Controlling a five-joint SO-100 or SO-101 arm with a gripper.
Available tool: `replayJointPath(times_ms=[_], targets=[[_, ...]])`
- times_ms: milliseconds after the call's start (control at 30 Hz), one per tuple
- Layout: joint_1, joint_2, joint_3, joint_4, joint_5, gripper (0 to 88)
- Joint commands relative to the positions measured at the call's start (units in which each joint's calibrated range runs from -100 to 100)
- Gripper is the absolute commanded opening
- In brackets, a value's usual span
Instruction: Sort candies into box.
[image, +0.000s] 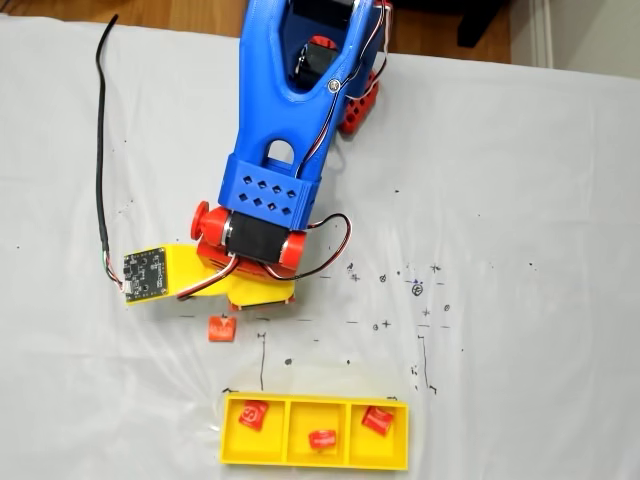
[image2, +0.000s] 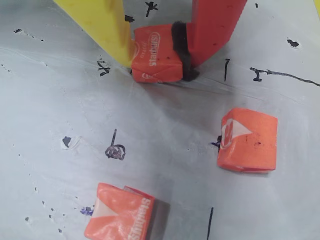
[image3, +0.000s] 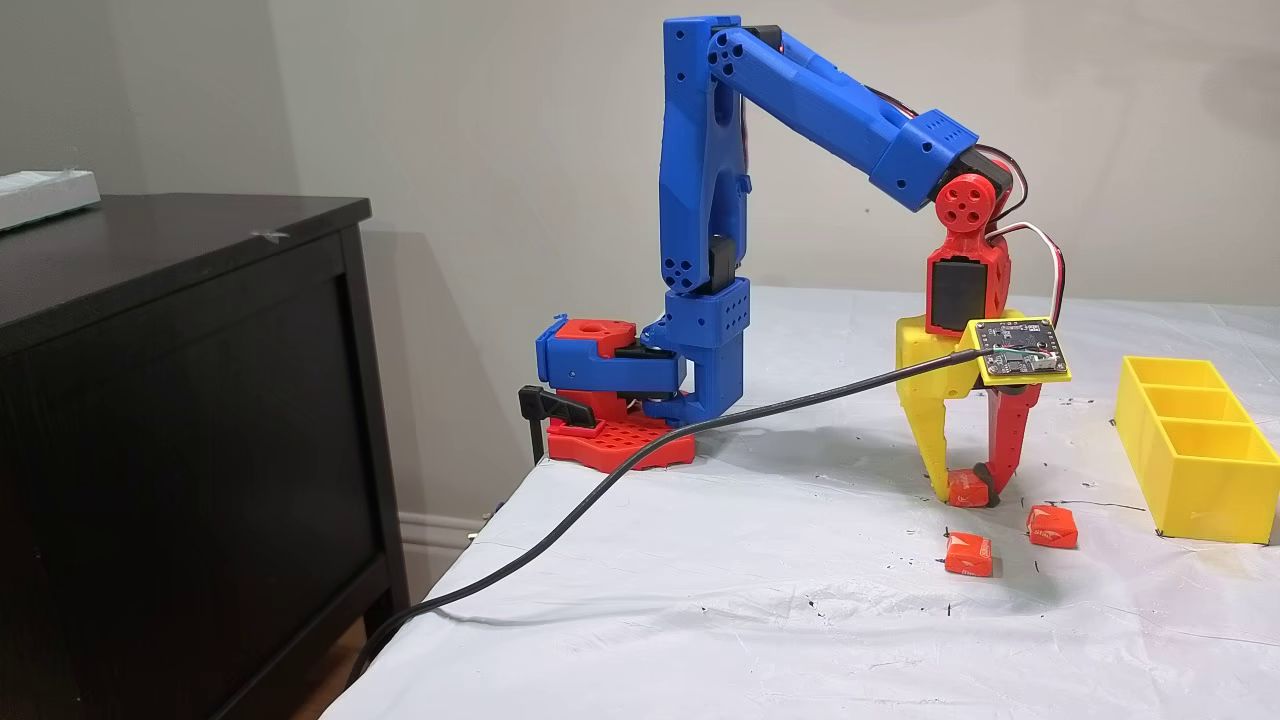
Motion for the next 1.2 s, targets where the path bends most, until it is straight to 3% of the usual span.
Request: replayJointPath(times_ms=[0,467,700,833,1167], targets=[[-0.3,-2.4,-4.1,0.4,-0.8,0.2],[-6.3,-28.6,3.0,-11.7,-3.2,0.2],[-12.8,-21.2,-9.1,-8.2,-8.3,0.2],[-16.1,-19.5,-10.8,-13.1,-11.1,0.2],[-21.6,-11.5,-15.3,-16.4,-12.6,0.2]])
